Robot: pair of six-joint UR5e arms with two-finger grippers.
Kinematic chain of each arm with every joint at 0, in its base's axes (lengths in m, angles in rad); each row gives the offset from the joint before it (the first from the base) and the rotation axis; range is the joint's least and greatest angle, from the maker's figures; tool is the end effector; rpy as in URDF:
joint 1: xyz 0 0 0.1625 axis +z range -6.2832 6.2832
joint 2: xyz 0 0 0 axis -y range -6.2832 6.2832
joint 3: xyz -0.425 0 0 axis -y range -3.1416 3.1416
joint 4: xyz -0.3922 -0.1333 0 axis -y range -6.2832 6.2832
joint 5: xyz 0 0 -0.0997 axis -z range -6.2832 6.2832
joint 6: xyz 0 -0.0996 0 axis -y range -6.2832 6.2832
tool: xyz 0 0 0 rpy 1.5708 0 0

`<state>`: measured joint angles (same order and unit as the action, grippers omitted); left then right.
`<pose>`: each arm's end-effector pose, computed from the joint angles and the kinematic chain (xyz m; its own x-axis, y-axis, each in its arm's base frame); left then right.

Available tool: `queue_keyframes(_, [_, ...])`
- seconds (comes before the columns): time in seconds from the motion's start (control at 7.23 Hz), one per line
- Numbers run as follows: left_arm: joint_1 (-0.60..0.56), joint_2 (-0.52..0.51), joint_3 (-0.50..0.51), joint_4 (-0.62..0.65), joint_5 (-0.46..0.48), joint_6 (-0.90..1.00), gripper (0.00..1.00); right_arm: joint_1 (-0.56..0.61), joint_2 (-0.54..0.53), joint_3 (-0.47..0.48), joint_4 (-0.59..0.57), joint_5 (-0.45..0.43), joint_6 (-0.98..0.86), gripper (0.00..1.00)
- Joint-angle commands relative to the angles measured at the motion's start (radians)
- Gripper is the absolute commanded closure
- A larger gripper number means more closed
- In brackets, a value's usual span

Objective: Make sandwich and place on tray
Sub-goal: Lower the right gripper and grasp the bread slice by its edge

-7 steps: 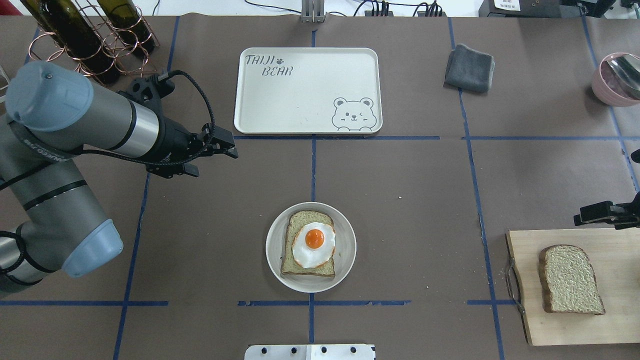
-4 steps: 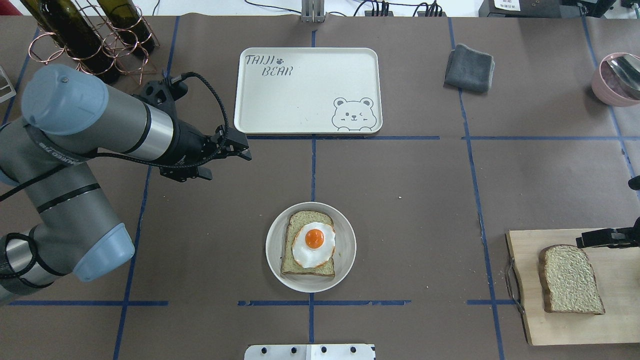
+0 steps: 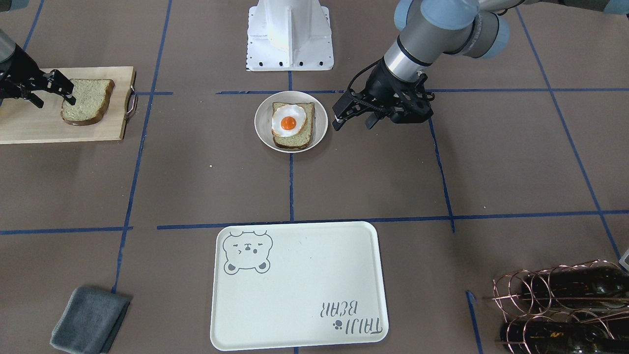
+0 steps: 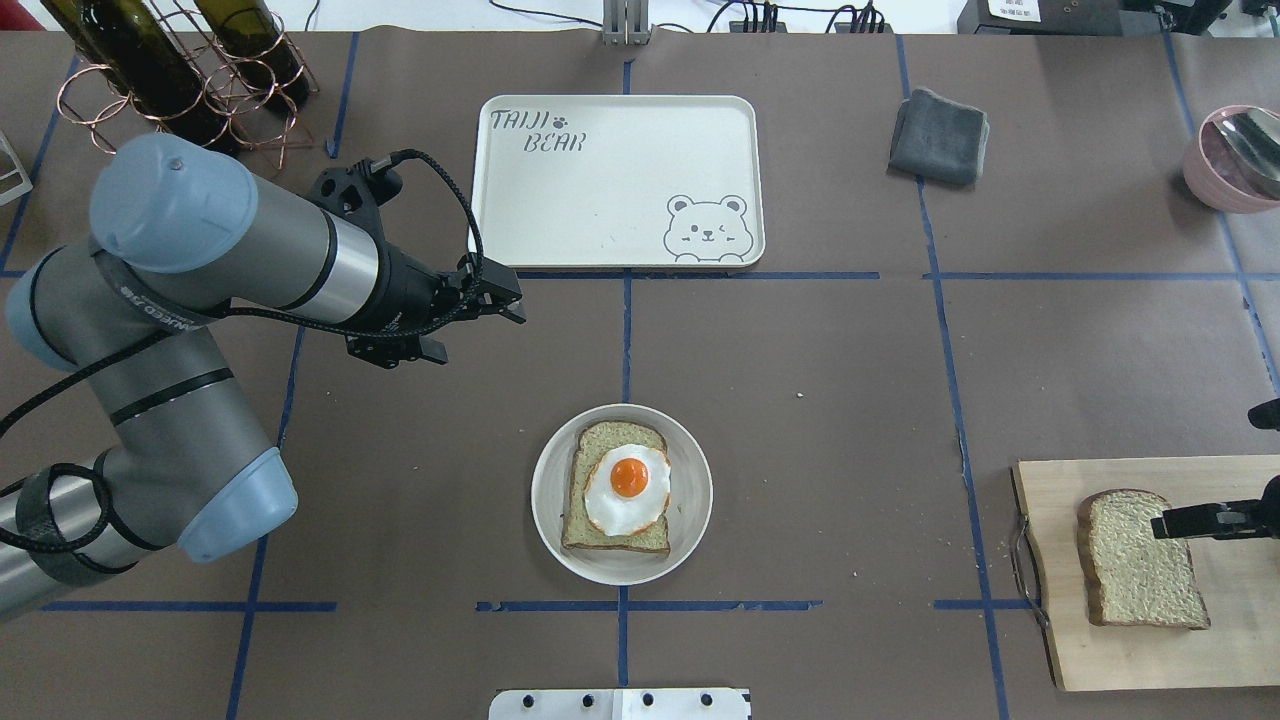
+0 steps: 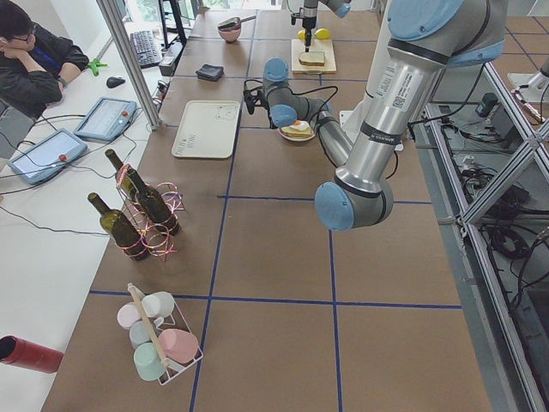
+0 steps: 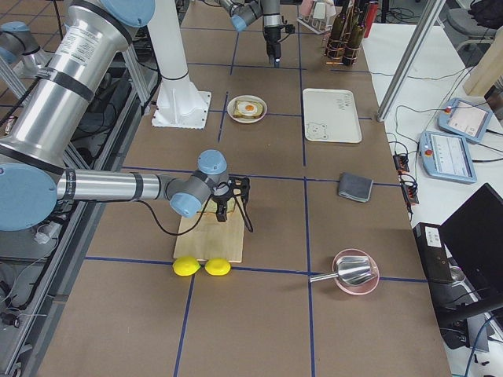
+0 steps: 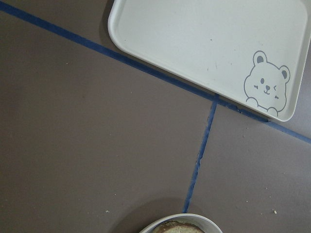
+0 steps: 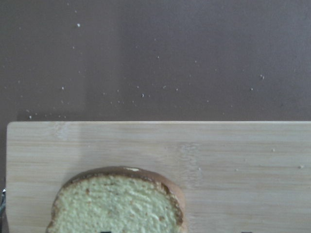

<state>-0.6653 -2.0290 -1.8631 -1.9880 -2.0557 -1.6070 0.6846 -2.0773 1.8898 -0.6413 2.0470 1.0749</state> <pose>0.4145 -0.4356 0.2190 0.3008 -0.2768 -0.9126 0.2198 0.9513 -0.2160 -0.1866 -0.2655 0.6051 0.6555 -0.0108 0.7551 -0.0115 0.9996 0.0243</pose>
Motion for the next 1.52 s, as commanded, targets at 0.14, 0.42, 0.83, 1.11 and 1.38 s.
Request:
queue_keyframes(0.14, [0.001,0.000,0.002,0.000,0.000,-0.001,0.00,-0.053,-0.035,-0.003,0.023,-0.005,0.008,0.31])
queue_keyframes(0.42, [0.001,0.000,0.002,0.000,0.000,-0.001,0.00,-0.065,-0.040,-0.003,0.023,-0.005,0.008,0.44])
queue_keyframes(0.83, [0.001,0.001,0.004,0.000,0.000,-0.001,0.00,-0.082,-0.030,-0.003,0.023,-0.008,0.010,0.43])
queue_keyframes(1.11, [0.001,0.001,0.002,0.000,0.000,-0.001,0.00,-0.091,-0.029,-0.009,0.023,-0.010,0.010,0.43])
queue_keyframes(1.38, [0.001,0.001,0.002,0.000,0.000,-0.001,0.00,-0.097,-0.026,-0.023,0.023,-0.016,0.010,0.60])
